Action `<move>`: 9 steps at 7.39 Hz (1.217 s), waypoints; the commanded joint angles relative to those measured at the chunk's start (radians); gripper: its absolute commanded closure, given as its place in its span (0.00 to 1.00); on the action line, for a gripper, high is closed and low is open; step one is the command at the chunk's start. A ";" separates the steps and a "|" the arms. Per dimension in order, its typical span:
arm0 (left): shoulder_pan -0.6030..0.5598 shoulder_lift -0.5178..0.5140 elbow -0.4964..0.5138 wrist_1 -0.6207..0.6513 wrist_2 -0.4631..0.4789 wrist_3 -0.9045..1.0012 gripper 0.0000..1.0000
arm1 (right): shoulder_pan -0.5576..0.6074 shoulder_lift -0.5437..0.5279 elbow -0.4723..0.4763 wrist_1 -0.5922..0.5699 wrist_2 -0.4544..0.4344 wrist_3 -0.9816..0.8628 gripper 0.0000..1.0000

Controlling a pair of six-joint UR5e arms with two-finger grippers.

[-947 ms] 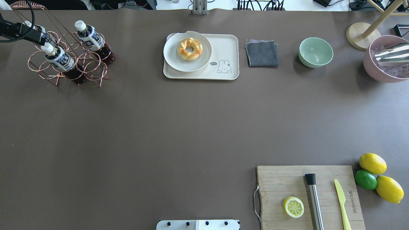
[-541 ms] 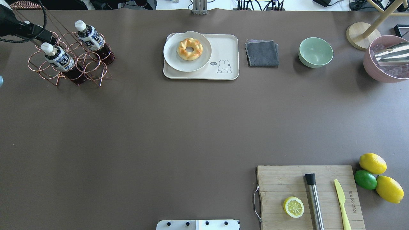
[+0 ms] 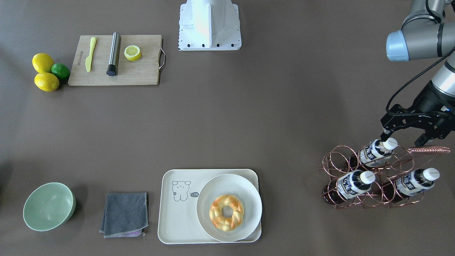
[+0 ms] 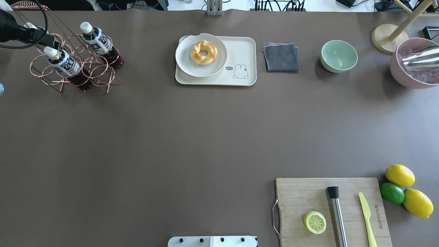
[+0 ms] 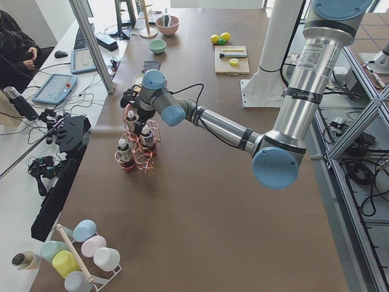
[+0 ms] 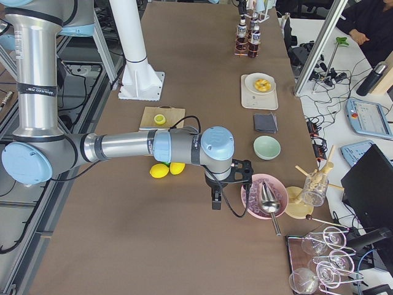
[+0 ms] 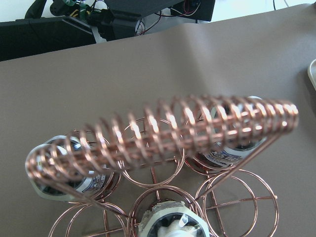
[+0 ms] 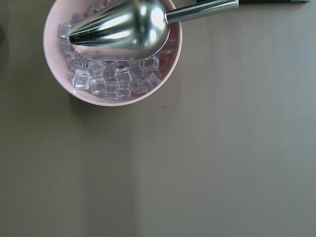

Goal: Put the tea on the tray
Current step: 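Move the left gripper down over the tea bottle in the copper rack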

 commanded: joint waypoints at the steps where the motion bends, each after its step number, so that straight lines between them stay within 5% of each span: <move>1: 0.006 0.014 0.010 -0.060 0.053 -0.050 0.15 | 0.000 0.000 -0.001 0.000 -0.001 0.000 0.00; 9: 0.054 0.014 -0.010 -0.065 0.147 -0.080 0.20 | 0.000 -0.001 -0.008 0.000 -0.005 -0.002 0.00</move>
